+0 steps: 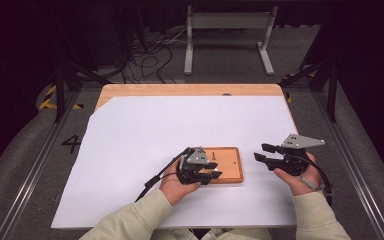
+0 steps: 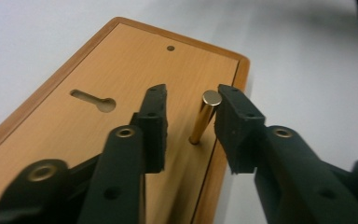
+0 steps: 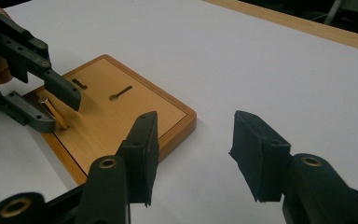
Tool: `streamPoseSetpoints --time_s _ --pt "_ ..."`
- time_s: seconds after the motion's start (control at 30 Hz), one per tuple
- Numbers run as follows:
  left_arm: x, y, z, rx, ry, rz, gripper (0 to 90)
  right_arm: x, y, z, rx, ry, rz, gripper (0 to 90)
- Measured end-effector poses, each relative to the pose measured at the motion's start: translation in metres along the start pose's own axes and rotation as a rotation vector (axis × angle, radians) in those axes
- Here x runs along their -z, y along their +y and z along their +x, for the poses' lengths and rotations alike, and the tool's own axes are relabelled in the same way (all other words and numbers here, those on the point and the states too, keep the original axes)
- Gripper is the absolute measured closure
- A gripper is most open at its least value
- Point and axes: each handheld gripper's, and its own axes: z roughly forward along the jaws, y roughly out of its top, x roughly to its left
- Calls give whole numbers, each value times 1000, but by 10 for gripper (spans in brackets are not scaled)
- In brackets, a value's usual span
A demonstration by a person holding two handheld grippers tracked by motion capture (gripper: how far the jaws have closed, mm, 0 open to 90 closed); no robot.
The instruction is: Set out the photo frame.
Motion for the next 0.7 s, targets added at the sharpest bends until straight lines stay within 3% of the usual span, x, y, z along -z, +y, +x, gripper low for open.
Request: streamPoseSetpoints --time_s 0.2,0.6,0.7 --pt "-2 0 -2 -29 -15 13 832 -1 -1 0 1 1 6 513" --pt "-1 1 -1 -63 -25 29 839 -3 -1 1 4 2 13 513" --pt "-2 2 -4 -112 -2 40 839 -3 -1 2 7 4 14 513"
